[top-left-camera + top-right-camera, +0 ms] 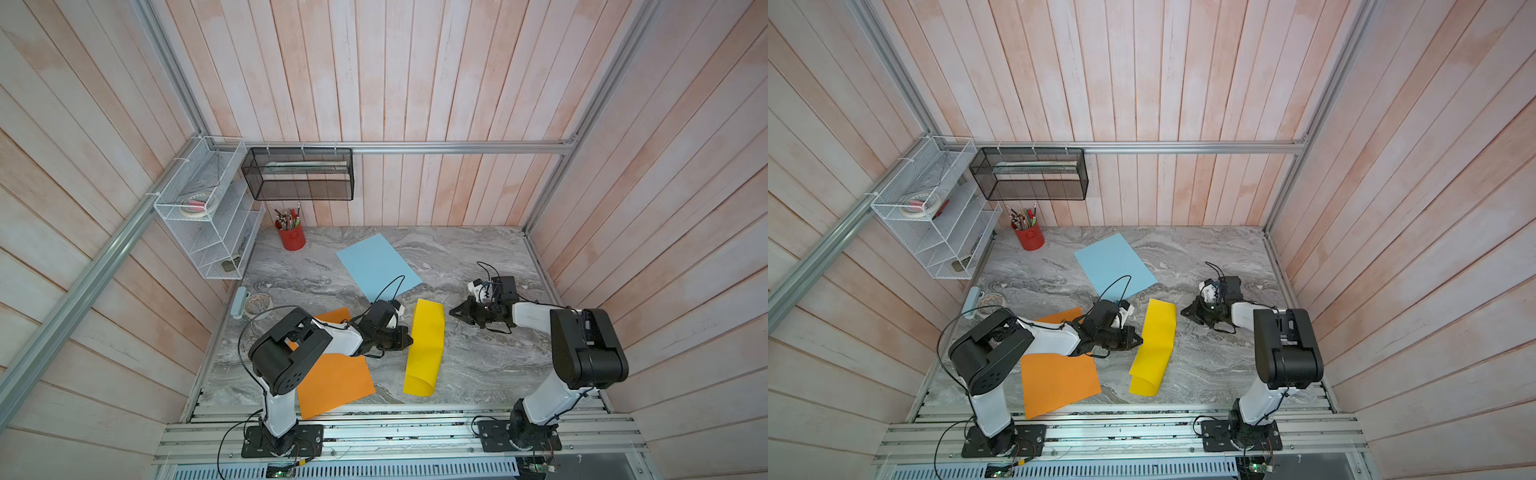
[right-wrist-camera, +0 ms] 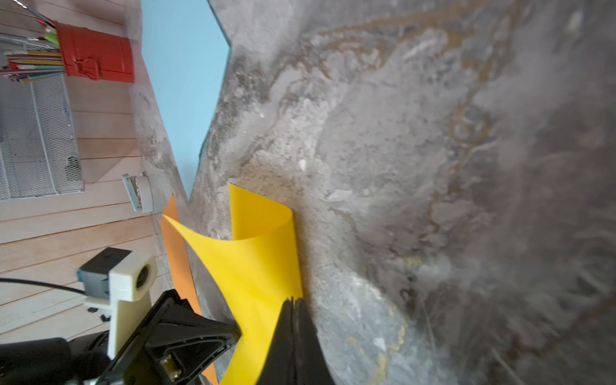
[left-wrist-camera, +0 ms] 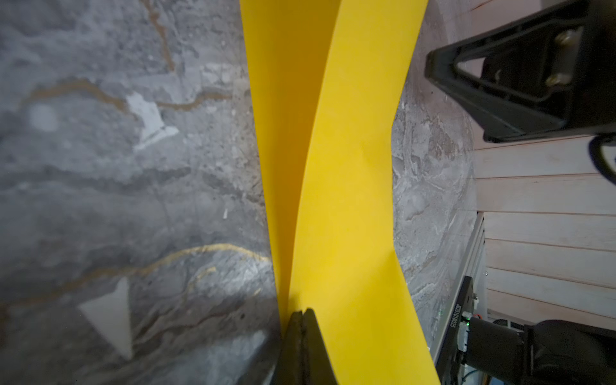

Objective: Fold the rectangular paper in half along the long edge
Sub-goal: Fold the paper at the center of the board.

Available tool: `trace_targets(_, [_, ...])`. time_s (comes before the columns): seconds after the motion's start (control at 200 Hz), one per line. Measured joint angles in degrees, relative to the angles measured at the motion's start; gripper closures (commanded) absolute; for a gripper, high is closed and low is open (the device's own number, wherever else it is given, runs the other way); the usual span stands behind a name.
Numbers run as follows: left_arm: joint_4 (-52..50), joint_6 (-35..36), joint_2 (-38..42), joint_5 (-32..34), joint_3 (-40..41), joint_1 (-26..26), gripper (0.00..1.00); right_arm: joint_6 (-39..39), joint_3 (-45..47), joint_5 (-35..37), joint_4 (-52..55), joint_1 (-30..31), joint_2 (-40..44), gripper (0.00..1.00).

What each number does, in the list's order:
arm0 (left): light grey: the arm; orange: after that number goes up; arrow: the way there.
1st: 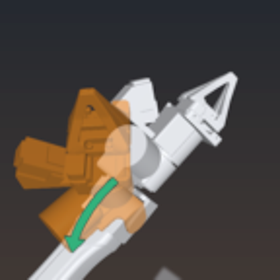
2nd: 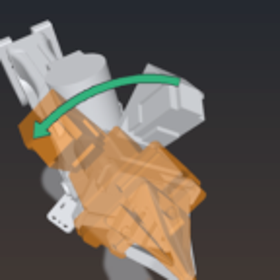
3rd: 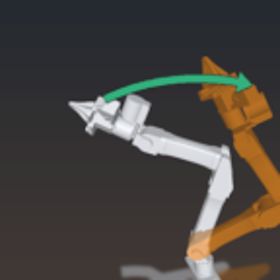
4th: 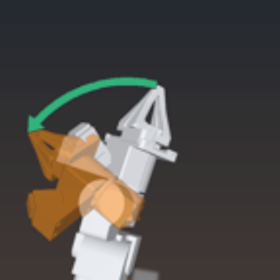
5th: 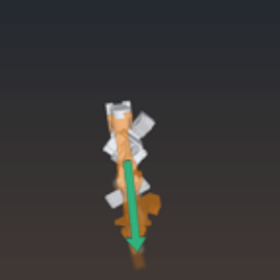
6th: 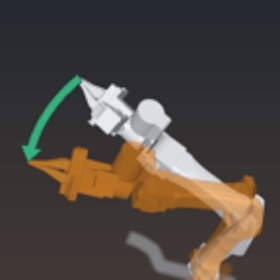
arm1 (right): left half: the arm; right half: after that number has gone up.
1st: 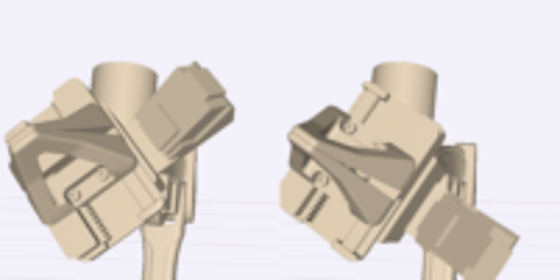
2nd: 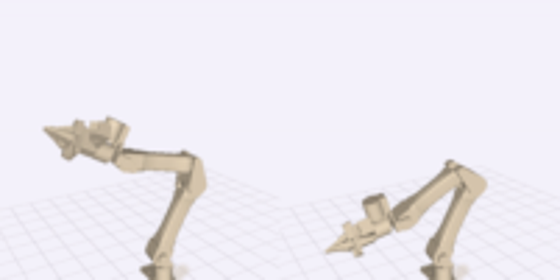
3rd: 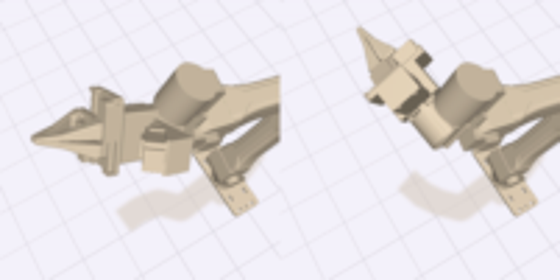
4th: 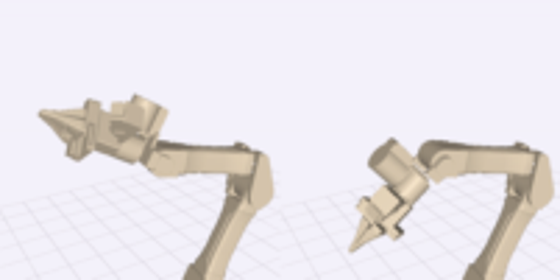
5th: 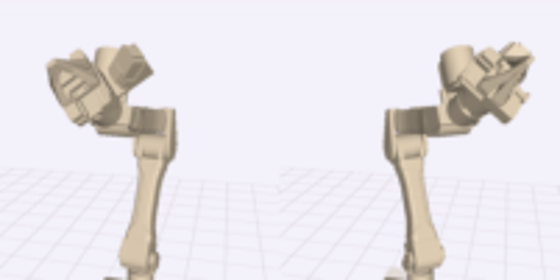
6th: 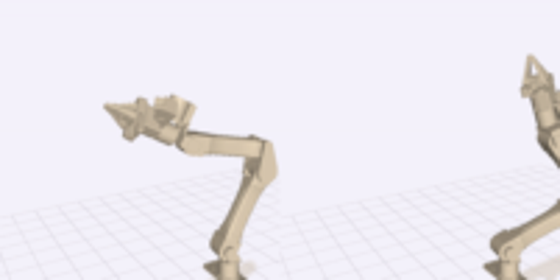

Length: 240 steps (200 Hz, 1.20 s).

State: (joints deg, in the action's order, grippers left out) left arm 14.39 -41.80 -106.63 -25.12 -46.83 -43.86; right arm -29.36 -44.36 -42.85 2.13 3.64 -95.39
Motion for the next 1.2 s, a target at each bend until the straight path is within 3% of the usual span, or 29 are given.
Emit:
trace_targets(0.29, [0.0, 0.0, 0.0, 0.0, 0.0, 0.0, 1.00, -0.6, -2.0, -0.8, -0.4, 5.1, -2.9, 1.00])
trace_targets(0.89, [0.0, 0.0, 0.0, 0.0, 0.0, 0.0, 1.00, 1.2, -0.4, -1.2, -1.7, -2.2, -7.3, 1.00])
trace_targets(1.2, [0.0, 0.0, 0.0, 0.0, 0.0, 0.0, 1.00, 0.2, -4.0, -1.6, 0.2, 2.4, -3.0, 1.00])
